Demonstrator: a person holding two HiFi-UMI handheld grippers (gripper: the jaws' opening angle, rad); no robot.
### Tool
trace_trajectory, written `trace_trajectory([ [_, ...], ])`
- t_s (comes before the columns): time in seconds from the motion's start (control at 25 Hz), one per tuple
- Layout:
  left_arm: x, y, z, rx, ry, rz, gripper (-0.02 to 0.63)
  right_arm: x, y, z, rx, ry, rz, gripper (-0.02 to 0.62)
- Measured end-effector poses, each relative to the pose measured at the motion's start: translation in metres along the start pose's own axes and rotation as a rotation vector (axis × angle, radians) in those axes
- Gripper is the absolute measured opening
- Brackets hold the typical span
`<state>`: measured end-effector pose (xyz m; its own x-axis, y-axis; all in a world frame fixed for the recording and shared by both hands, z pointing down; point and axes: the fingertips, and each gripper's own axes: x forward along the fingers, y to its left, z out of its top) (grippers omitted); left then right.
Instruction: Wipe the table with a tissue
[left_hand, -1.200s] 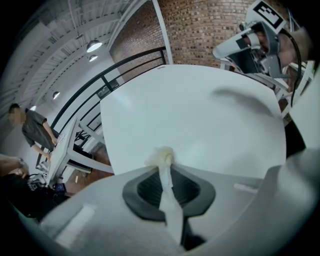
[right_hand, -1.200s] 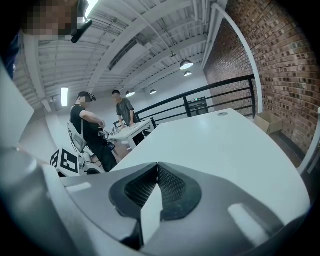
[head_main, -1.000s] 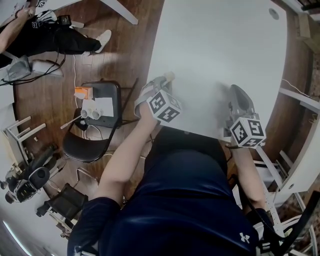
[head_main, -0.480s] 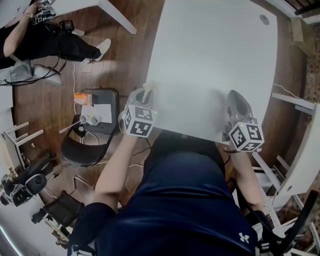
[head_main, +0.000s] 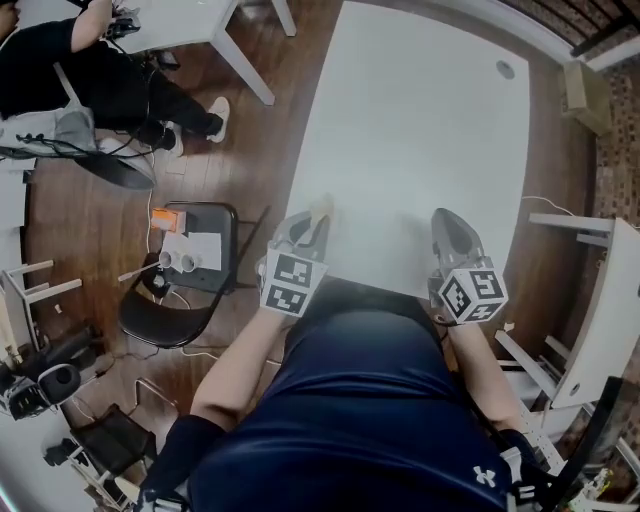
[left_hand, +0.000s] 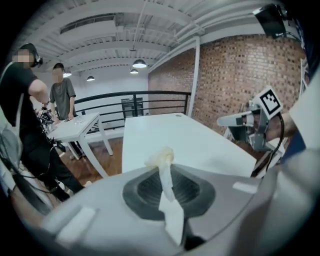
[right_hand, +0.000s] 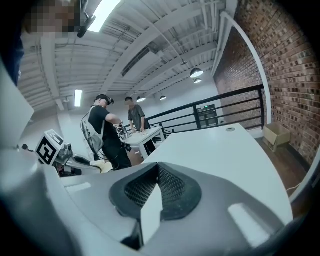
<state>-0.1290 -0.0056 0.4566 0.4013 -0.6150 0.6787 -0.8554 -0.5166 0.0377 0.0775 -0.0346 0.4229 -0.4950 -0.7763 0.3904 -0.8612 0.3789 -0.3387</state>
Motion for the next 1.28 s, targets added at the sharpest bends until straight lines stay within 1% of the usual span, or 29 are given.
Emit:
trace_trajectory([
  [0.2, -0.018, -0.016, 0.016, 0.040, -0.055, -0.008, 0.014, -0.015, 0.018, 0.008, -0.053, -0.019, 0.022, 0.011],
  [0.4, -0.027, -0.031, 0.030, 0.028, -0.114, -0.044, 0.014, -0.031, 0.027, 0.033, -0.088, -0.076, 0.029, 0.011],
  [0.52, -0.031, -0.039, 0.037, 0.013, -0.143, -0.063, 0.014, -0.039, 0.029, 0.048, -0.108, -0.114, 0.021, 0.011],
  [0.64, -0.034, -0.043, 0.046, 0.015, -0.164, -0.071, 0.014, -0.043, 0.026, 0.056, -0.134, -0.132, 0.012, 0.011],
  [0.88, -0.038, -0.046, 0.048, 0.010, -0.176, -0.080, 0.014, -0.046, 0.026, 0.053, -0.159, -0.132, 0.003, 0.011],
  [1.28, -0.041, -0.038, 0.049, 0.009, -0.172, -0.062, 0.014, -0.047, 0.027, 0.060, -0.162, -0.144, 0.007, 0.011],
])
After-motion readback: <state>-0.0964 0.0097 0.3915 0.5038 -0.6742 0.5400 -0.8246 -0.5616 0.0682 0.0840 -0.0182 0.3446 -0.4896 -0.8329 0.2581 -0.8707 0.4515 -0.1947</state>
